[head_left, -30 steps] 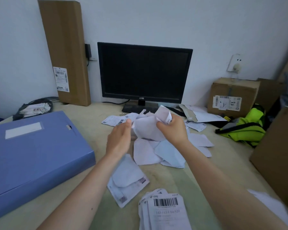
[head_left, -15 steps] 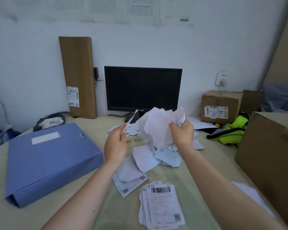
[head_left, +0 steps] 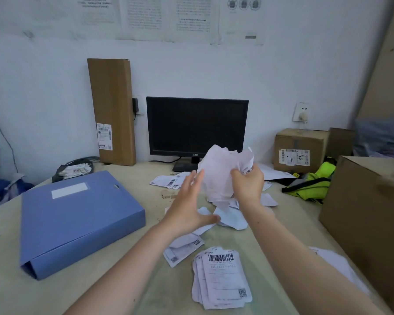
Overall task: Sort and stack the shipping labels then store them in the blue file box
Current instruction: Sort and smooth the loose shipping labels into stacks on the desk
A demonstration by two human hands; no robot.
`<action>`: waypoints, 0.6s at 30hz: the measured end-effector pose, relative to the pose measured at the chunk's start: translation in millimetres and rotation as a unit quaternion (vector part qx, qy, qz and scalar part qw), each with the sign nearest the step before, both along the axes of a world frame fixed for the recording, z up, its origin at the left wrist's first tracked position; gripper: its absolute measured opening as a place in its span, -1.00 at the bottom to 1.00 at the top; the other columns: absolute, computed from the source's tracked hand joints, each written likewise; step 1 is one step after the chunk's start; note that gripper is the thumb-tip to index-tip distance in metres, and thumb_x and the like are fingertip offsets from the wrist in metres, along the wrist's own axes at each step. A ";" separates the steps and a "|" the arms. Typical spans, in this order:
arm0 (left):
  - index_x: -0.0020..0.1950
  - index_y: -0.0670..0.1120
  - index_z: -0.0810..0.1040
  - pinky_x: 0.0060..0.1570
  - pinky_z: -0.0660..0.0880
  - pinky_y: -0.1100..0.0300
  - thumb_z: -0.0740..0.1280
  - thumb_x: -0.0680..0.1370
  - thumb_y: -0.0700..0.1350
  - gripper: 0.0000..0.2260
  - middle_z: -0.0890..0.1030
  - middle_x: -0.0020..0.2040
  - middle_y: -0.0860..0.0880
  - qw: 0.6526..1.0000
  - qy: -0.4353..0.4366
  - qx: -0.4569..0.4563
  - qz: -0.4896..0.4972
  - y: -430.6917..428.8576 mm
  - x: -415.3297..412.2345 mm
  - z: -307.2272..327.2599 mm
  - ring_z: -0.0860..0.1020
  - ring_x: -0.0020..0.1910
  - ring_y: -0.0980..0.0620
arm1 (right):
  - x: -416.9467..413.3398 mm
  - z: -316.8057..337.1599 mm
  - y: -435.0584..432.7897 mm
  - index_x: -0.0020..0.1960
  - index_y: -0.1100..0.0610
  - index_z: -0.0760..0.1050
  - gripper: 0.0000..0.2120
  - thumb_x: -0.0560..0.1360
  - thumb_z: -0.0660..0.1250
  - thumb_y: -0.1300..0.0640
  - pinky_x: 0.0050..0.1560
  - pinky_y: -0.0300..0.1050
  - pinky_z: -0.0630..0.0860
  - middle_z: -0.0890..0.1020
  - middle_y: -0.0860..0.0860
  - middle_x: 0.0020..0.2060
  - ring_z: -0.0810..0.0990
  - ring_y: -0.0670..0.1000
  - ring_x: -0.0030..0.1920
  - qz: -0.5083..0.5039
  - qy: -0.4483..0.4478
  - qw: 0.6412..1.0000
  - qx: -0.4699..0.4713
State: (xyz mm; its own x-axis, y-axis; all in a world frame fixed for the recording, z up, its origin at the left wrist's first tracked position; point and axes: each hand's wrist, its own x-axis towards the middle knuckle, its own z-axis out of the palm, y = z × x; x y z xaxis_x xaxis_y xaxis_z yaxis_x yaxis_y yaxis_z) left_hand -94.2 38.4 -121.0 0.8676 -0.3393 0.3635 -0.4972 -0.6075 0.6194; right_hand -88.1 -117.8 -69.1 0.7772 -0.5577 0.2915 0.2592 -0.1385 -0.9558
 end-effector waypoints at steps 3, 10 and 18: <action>0.52 0.17 -0.35 0.50 -0.02 -0.01 0.49 0.26 0.31 0.17 -0.33 0.54 0.13 0.990 -0.056 0.123 0.032 -18.4 2.9 1.4 -0.30 0.54 0.03 | -4.1 0.7 13.0 -0.21 0.13 0.46 -0.88 0.42 0.26 0.33 -0.31 -0.18 0.44 0.55 -0.02 -0.36 0.51 -0.01 -0.33 0.033 0.020 0.999 0.035; 0.52 0.13 0.14 -0.02 0.51 0.12 0.24 0.51 -0.27 -0.36 0.16 0.52 0.09 0.981 -0.145 -0.026 0.124 -18.7 12.6 -12.4 0.37 0.37 0.05 | -10.2 2.1 24.2 0.08 0.29 0.49 -0.84 0.51 0.27 0.30 -0.19 -0.04 0.58 0.62 0.19 -0.16 0.63 0.14 -0.18 0.239 0.106 0.934 0.244; -0.01 -0.11 0.56 -0.35 0.33 0.24 0.15 0.56 -0.32 -0.78 0.56 -0.17 -0.02 0.932 0.029 -0.303 0.197 -6.9 18.3 3.6 0.52 -0.14 -0.08 | -11.6 3.2 17.5 0.11 0.26 0.58 -0.47 0.49 0.23 -0.20 0.20 0.03 0.52 0.64 0.15 -0.02 0.60 0.14 0.01 0.346 0.118 0.900 0.236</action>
